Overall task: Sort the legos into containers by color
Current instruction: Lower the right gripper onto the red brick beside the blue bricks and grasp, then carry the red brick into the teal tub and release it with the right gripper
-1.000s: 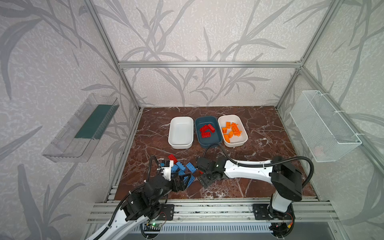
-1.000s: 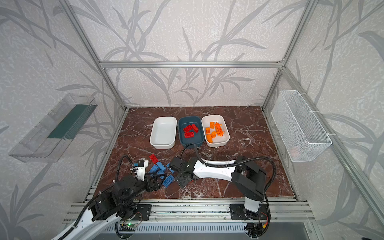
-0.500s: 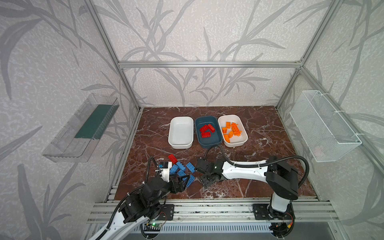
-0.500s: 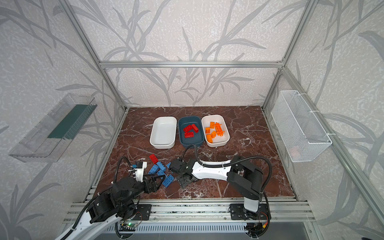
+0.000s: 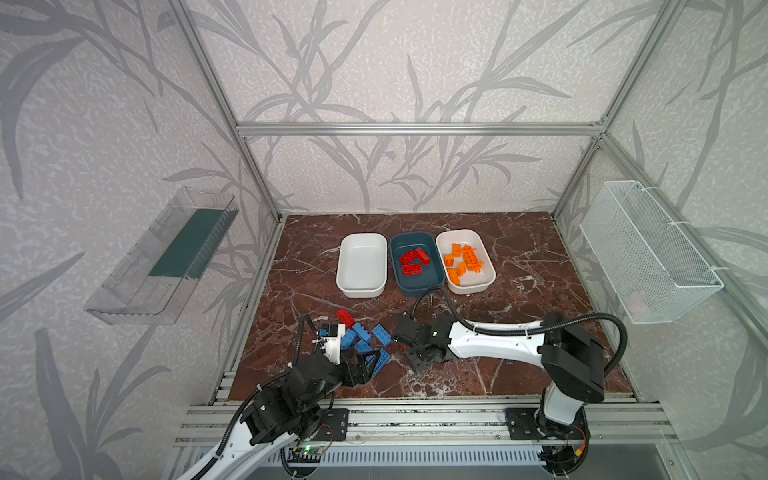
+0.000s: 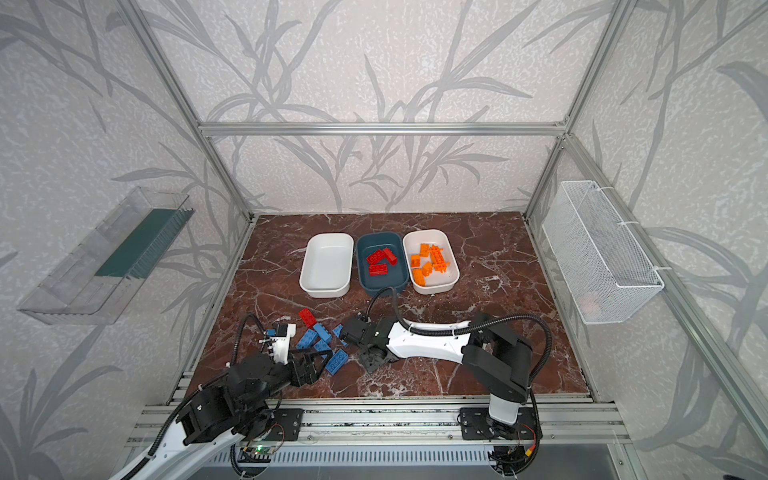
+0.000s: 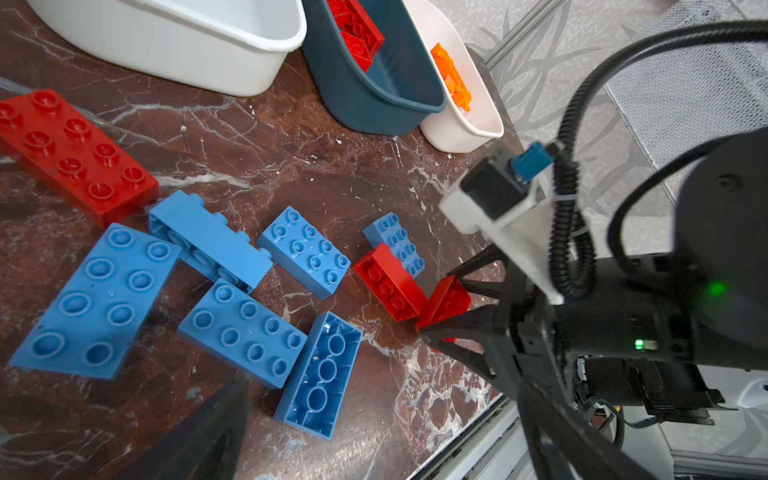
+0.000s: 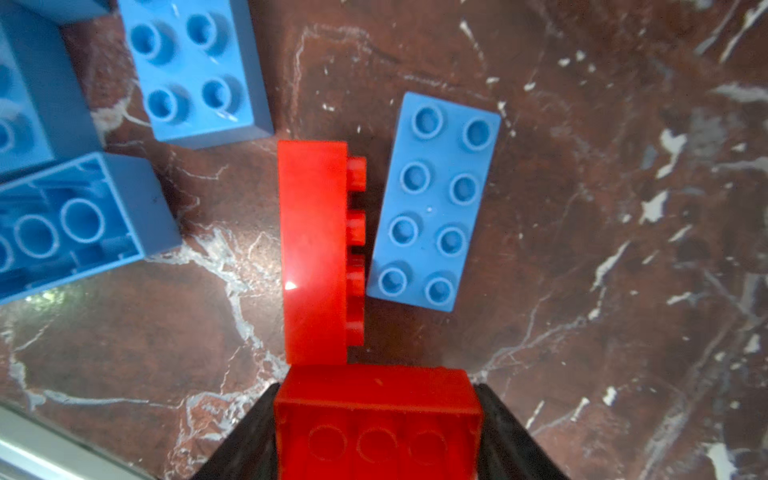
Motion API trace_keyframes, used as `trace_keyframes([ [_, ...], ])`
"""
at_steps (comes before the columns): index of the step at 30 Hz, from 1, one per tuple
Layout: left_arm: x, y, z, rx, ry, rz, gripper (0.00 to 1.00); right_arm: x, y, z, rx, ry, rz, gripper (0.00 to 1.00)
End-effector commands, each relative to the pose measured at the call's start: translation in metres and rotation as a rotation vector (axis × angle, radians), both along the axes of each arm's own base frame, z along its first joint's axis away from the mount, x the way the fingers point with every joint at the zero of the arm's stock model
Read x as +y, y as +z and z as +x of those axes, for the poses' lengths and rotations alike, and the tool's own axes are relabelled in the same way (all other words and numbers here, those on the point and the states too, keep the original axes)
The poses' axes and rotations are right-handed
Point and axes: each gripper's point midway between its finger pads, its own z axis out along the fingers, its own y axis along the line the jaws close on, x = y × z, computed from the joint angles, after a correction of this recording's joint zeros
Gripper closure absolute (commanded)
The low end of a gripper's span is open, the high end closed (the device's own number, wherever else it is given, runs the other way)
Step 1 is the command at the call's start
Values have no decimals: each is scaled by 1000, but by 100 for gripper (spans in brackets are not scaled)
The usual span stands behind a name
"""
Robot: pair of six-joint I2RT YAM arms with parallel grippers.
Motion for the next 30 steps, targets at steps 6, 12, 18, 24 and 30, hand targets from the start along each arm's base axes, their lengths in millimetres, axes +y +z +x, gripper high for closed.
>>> trace_keyframes([
  [6, -20, 0, 17, 8, -2, 3, 1, -29, 59, 68, -112, -69, 65, 53],
  [12, -43, -6, 37, 16, -27, 71, 1, -31, 90, 137, -201, -117, 171, 53],
  [18, -65, 2, 65, 21, -40, 189, 1, -29, 96, 210, -223, -135, 213, 54],
  [24, -87, 18, 91, -2, -74, 230, 1, -15, 84, 270, -227, -111, 224, 53],
  [30, -85, 10, 101, 45, -64, 264, 1, 0, 64, 309, -199, -103, 234, 48],
])
